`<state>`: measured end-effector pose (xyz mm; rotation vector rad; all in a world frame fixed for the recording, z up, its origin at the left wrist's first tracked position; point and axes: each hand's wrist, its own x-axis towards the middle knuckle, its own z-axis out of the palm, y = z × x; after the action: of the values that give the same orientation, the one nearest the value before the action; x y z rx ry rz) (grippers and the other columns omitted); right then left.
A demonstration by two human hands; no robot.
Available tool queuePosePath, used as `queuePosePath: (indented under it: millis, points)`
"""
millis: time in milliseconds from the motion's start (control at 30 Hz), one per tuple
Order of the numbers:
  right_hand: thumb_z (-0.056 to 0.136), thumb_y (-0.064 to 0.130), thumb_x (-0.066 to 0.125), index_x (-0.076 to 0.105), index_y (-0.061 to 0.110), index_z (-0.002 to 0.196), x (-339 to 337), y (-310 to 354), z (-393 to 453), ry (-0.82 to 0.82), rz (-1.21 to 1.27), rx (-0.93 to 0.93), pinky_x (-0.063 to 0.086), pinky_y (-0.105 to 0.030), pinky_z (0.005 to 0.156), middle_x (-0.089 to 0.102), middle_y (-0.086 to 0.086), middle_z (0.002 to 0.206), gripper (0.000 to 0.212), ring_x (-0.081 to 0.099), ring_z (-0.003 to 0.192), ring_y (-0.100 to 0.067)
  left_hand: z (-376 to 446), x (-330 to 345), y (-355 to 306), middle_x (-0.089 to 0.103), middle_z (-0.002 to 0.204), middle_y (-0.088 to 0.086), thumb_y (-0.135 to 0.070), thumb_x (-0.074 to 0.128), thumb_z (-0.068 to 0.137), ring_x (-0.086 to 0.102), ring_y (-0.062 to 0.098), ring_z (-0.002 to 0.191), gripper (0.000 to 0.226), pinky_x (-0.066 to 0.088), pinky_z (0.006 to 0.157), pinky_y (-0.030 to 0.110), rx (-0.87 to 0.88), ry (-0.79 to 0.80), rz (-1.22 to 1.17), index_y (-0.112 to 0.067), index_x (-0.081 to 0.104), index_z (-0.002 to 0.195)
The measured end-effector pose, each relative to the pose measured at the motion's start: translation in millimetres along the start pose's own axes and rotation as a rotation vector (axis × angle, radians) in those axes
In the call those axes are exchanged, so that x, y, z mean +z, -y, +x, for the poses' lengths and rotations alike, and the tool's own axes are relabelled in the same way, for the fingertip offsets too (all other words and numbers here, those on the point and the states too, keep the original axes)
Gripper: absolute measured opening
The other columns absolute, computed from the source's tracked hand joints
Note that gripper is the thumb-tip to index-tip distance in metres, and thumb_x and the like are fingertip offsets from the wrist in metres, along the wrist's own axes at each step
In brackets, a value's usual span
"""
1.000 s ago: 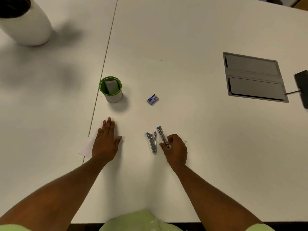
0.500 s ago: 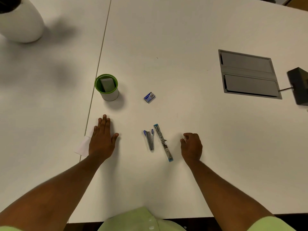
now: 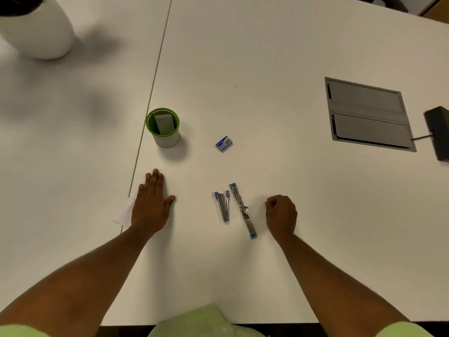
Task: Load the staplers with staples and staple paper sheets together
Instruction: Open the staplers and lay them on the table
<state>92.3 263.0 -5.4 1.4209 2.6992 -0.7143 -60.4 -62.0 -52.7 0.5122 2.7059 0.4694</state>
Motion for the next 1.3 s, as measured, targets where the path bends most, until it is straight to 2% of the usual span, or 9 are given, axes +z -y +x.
queuePosePath:
  millis: [100, 233, 400, 633, 767, 1000, 1300]
  points:
    - [0.089, 0.013, 0.068, 0.071, 0.014, 0.088, 3, 24, 1, -0.026, 0.079, -0.066, 0.050, -0.029, 0.076, 0.071, -0.003, 0.090, 0.003, 0.066, 0.085, -0.022, 4, -3, 0, -0.006, 0.168, 0.003, -0.042, 0.041, 0.103, -0.008, 0.019, 0.155, 0.076, 0.002, 0.127, 0.038, -0.004, 0.006, 0.011, -0.006, 0.004, 0.159]
    - [0.086, 0.014, 0.073, 0.072, 0.015, 0.089, 7, 70, 5, -0.013, 0.199, -0.167, 0.051, -0.025, 0.075, 0.072, 0.001, 0.087, 0.003, 0.067, 0.080, -0.016, 13, -7, 2, -0.006, 0.169, 0.003, -0.044, 0.040, 0.103, -0.009, 0.018, 0.155, 0.076, 0.002, 0.127, 0.038, 0.006, -0.007, 0.023, -0.008, 0.004, 0.160]
    - [0.083, 0.014, 0.074, 0.072, 0.017, 0.089, 15, 136, 9, 0.019, 0.341, -0.281, 0.057, -0.031, 0.078, 0.072, 0.005, 0.085, 0.007, 0.068, 0.076, -0.009, 25, -7, 9, -0.005, 0.169, 0.003, -0.048, 0.038, 0.102, -0.008, 0.018, 0.155, 0.077, 0.004, 0.127, 0.039, 0.035, -0.026, 0.039, -0.008, 0.006, 0.160]
    - [0.083, 0.019, 0.074, 0.072, 0.022, 0.088, 26, 218, 14, 0.080, 0.451, -0.428, 0.056, -0.022, 0.074, 0.070, 0.015, 0.080, 0.006, 0.067, 0.074, -0.001, 35, 3, 18, -0.005, 0.169, 0.000, -0.061, 0.028, 0.101, -0.008, 0.017, 0.156, 0.080, 0.005, 0.127, 0.039, 0.054, -0.078, 0.092, -0.015, 0.001, 0.161]
    - [0.084, 0.019, 0.074, 0.071, 0.021, 0.089, 30, 257, 20, 0.089, 0.484, -0.490, 0.058, -0.022, 0.071, 0.071, 0.009, 0.086, 0.006, 0.067, 0.076, -0.003, 36, 10, 22, -0.005, 0.169, -0.001, -0.061, 0.026, 0.101, -0.006, 0.018, 0.156, 0.079, 0.006, 0.126, 0.039, 0.057, -0.113, 0.104, -0.017, -0.001, 0.161]
    - [0.085, 0.016, 0.072, 0.071, 0.018, 0.096, 41, 304, 26, 0.082, 0.406, -0.640, 0.060, -0.031, 0.073, 0.071, 0.007, 0.090, 0.011, 0.067, 0.079, -0.007, 37, 14, 22, -0.002, 0.169, -0.001, -0.059, 0.031, 0.100, -0.002, 0.018, 0.156, 0.080, 0.007, 0.126, 0.039, 0.072, -0.149, 0.067, -0.017, 0.002, 0.161]
    - [0.085, 0.014, 0.071, 0.070, 0.021, 0.101, 56, 325, 38, 0.128, 0.242, -0.658, 0.058, -0.032, 0.081, 0.073, 0.009, 0.096, 0.018, 0.067, 0.088, -0.010, 38, 13, 22, -0.004, 0.169, -0.002, -0.061, 0.028, 0.100, -0.003, 0.017, 0.156, 0.080, 0.005, 0.126, 0.037, 0.058, -0.133, 0.068, -0.018, 0.000, 0.161]
